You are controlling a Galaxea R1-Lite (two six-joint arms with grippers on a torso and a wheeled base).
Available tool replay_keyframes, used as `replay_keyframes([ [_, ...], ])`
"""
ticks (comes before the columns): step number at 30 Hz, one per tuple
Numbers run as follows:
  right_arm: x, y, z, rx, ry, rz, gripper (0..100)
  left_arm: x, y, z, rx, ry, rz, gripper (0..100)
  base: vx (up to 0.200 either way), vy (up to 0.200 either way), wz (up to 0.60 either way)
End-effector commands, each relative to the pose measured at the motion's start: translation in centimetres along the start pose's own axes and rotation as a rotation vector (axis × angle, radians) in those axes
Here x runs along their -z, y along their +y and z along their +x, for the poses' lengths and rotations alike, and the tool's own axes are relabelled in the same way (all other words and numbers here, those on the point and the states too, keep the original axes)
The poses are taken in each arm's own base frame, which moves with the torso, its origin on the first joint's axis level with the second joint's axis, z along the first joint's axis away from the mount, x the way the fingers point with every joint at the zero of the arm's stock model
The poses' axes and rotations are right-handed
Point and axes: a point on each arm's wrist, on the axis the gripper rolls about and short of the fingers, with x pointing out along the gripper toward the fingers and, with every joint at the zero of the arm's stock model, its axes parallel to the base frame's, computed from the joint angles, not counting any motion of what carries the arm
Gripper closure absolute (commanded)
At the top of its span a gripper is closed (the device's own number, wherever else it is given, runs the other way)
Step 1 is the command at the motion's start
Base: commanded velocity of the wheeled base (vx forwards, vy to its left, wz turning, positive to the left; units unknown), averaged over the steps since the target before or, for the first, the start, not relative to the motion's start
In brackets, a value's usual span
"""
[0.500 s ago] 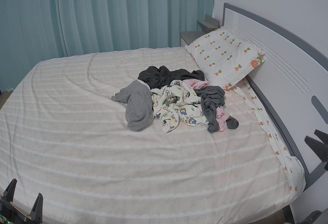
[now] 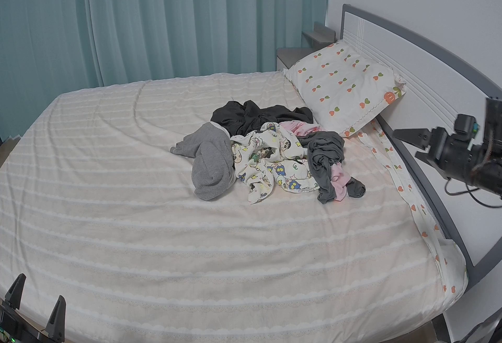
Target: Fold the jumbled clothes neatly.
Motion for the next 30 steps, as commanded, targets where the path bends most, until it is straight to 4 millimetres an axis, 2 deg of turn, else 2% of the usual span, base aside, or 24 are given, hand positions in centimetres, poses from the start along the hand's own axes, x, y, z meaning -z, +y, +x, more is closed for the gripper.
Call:
replay_keyframes([
  [1, 4.6, -3.4, 21.0, 0.082, 0.035, 0.193, 0, 0.5, 0.0, 0.0, -0.002, 0.0, 0.0, 0, 0.0, 0.0, 0.0],
  [2, 5.3, -3.0, 22.0, 0.08, 0.035, 0.187, 0, 0.5, 0.0, 0.0, 0.0, 0.0, 0.0, 0, 0.0, 0.0, 0.0],
  [9, 7.6, -1.3, 24.4, 0.044, 0.054, 0.162, 0, 0.5, 0.0, 0.0, -0.002, 0.0, 0.0, 0, 0.0, 0.0, 0.0],
  [16, 8.5, -1.9, 26.4, 0.056, 0.044, 0.161, 0, 0.5, 0.0, 0.0, 0.0, 0.0, 0.0, 0, 0.0, 0.0, 0.0],
  [24, 10.7, -3.3, 28.3, 0.094, 0.077, 0.158, 0, 0.5, 0.0, 0.0, -0.002, 0.0, 0.0, 0, 0.0, 0.0, 0.0],
  [30, 11.8, -2.7, 29.0, 0.097, 0.078, 0.147, 0, 0.5, 0.0, 0.0, 0.0, 0.0, 0.0, 0, 0.0, 0.0, 0.0],
])
